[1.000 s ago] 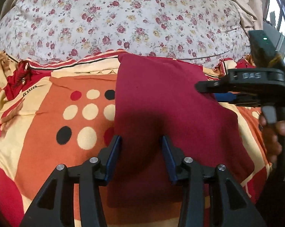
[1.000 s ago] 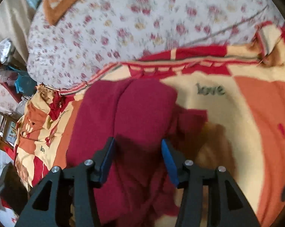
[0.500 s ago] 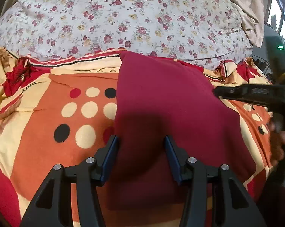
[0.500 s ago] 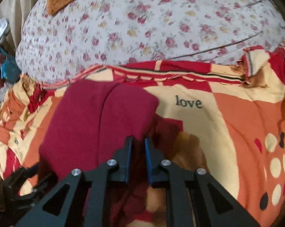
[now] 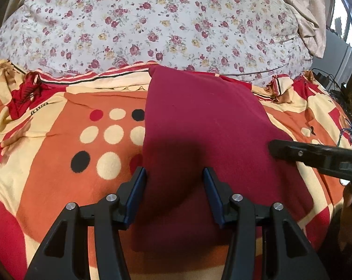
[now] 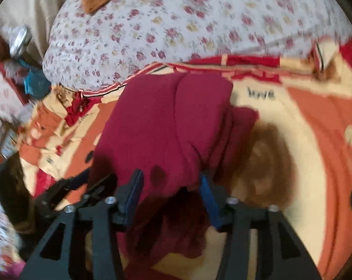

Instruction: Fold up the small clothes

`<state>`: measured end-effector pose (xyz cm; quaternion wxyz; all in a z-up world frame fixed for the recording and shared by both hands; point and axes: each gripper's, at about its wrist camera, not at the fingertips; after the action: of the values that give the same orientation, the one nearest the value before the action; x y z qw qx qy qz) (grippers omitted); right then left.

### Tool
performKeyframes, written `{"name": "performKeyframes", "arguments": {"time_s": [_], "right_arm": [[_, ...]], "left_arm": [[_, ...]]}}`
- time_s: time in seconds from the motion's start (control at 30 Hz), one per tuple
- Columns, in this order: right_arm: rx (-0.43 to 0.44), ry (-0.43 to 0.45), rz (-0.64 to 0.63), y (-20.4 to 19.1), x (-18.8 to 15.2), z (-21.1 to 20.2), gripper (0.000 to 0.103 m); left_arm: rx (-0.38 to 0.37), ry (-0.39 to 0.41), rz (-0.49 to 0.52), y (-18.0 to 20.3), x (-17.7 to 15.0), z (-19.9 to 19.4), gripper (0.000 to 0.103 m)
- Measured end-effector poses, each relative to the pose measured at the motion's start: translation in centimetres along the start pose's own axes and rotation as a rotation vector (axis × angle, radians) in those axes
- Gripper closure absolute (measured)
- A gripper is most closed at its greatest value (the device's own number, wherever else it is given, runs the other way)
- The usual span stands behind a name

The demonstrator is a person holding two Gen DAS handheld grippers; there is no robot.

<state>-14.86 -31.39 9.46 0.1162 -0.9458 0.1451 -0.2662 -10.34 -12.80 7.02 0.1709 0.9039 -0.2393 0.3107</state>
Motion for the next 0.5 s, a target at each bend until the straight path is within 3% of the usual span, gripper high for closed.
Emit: {"name": "performKeyframes", "arguments": {"time_s": [0.5], "right_arm": [[0.0,-0.029,0.011,1.8,-2.2,-0.1,0.086]], "left_arm": [[-0.043,-0.004,-0.02,-0.2,-0.2,-0.3,0.074]]}}
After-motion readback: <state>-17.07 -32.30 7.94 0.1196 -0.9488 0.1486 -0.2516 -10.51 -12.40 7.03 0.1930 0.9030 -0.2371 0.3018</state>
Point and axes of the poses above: each gripper's, at about its wrist camera, not at the fingertips, and z roughly the way its jaws point, y to its right, x to its top, and after that the axes turned 3 degrees about z, right-handed
